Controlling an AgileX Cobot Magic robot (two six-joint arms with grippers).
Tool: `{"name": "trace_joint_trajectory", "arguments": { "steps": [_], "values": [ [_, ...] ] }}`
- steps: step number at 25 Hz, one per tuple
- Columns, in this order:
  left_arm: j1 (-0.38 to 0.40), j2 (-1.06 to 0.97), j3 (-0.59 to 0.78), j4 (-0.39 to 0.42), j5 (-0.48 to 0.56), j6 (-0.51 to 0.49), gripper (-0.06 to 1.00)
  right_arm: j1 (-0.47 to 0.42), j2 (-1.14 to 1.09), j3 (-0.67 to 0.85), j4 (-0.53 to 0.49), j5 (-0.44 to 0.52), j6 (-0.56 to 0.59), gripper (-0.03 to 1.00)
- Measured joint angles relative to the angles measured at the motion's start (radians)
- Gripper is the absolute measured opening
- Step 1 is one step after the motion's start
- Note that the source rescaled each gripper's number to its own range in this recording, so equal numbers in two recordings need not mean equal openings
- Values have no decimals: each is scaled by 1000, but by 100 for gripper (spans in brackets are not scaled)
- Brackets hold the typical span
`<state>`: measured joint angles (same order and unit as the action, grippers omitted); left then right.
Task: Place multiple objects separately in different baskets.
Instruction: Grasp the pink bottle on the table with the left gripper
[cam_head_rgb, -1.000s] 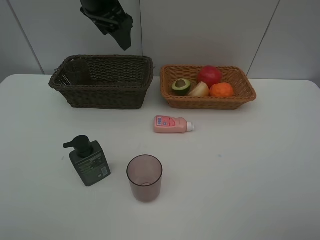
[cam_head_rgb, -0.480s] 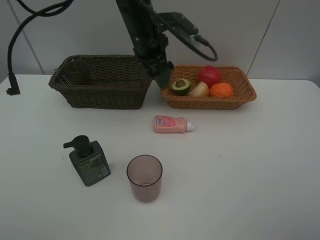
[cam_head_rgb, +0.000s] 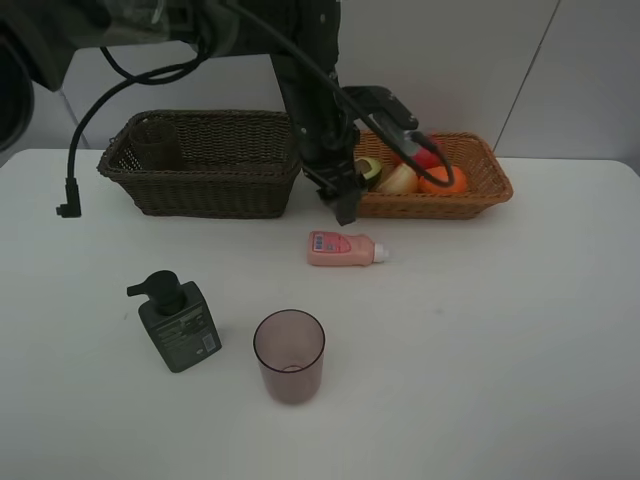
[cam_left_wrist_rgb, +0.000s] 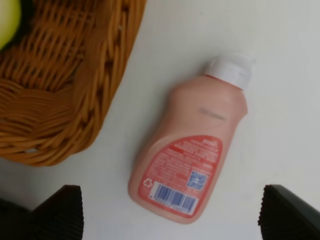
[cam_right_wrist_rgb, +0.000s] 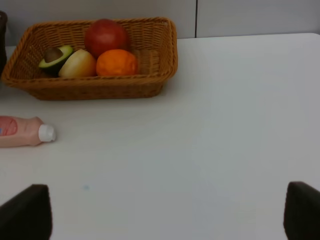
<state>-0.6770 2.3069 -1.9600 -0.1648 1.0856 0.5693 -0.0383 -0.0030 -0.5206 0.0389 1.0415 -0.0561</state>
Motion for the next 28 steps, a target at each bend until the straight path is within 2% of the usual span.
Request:
{"name": "trace_joint_trajectory", "arguments": {
  "steps": [9, 14, 28],
  "values": [
    [-31, 78, 0, 26, 8, 12, 94, 0, 0, 0, 0, 0, 0, 93],
    [-42, 97, 0, 80, -39, 13, 94, 0, 0, 0, 0, 0, 0, 93],
    [-49, 120, 0, 97, -108, 15, 94, 0, 0, 0, 0, 0, 0, 93]
  ]
}}
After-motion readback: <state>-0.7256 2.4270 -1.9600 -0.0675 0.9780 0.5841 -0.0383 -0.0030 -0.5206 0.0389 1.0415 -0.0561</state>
